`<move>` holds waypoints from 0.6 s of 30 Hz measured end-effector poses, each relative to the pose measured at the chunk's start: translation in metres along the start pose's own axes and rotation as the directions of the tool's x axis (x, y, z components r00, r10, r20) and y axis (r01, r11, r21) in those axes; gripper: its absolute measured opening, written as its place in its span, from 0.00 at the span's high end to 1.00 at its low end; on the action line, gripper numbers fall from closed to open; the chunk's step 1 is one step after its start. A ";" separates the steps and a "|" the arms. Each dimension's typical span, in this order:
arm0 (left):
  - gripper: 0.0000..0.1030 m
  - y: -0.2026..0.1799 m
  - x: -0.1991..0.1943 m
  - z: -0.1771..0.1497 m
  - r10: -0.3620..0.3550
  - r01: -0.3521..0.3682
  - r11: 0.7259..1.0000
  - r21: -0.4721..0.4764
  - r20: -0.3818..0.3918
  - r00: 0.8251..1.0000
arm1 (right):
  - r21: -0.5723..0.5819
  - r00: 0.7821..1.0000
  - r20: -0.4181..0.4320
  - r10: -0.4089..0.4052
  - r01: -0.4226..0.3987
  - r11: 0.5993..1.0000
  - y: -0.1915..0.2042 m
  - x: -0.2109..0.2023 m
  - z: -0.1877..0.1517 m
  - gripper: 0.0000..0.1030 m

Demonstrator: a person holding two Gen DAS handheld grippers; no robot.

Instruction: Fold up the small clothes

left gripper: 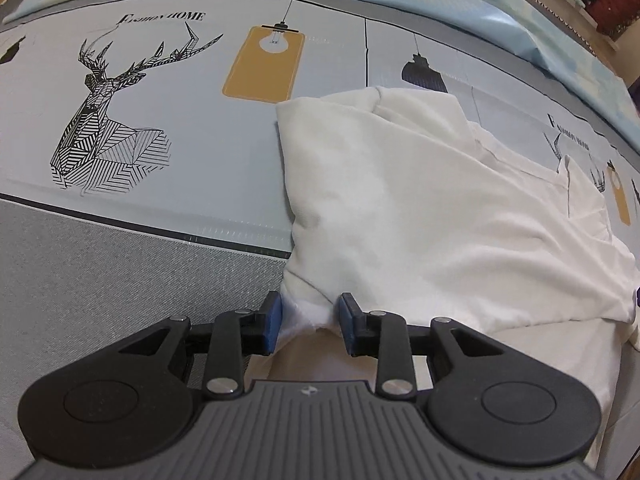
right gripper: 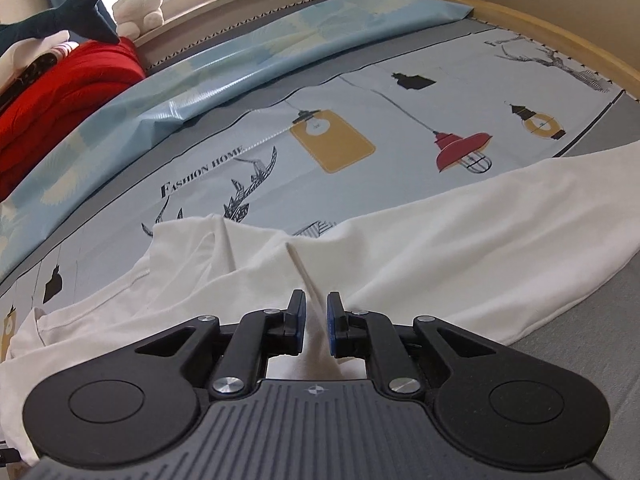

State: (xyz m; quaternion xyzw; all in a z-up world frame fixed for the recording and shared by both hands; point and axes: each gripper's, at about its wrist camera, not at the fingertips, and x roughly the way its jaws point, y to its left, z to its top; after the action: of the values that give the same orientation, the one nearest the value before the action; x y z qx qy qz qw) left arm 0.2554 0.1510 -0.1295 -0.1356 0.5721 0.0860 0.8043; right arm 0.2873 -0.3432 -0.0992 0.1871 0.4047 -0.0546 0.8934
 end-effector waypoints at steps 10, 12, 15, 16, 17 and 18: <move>0.69 0.002 0.000 0.000 0.004 -0.004 1.000 0.017 -0.009 1.000 | -0.034 0.999 -0.054 -0.007 0.005 0.999 0.007 0.009 -0.004 0.90; 0.80 0.001 0.001 -0.001 0.006 -0.006 0.999 0.034 -0.010 1.000 | -0.041 0.998 -0.056 -0.002 0.000 0.999 0.009 0.010 -0.005 0.90; 0.86 0.000 -0.003 -0.002 0.002 -0.003 0.998 0.062 0.012 1.000 | -0.062 0.999 -0.033 0.006 -0.008 0.998 0.013 0.007 -0.004 0.97; 0.87 0.002 -0.008 -0.001 -0.006 0.004 0.998 0.064 0.024 1.000 | -0.060 1.000 -0.010 0.008 -0.009 0.998 0.014 0.003 -0.003 0.98; 0.87 0.003 -0.012 0.000 -0.012 0.010 0.998 0.060 0.034 0.999 | -0.050 1.000 0.021 0.017 -0.016 0.999 0.014 -0.002 -0.001 0.98; 0.87 0.005 -0.017 0.001 -0.017 0.014 0.998 0.057 0.046 0.999 | -0.037 0.998 0.059 0.037 -0.035 0.999 0.014 -0.009 0.001 0.98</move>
State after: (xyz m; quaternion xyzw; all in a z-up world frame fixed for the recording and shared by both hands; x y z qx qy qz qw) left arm 0.2494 0.1566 -0.1132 -0.1150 0.5544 0.0665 0.8216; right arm 0.2860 -0.3309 -0.0877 0.1767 0.3753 -0.0368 0.9092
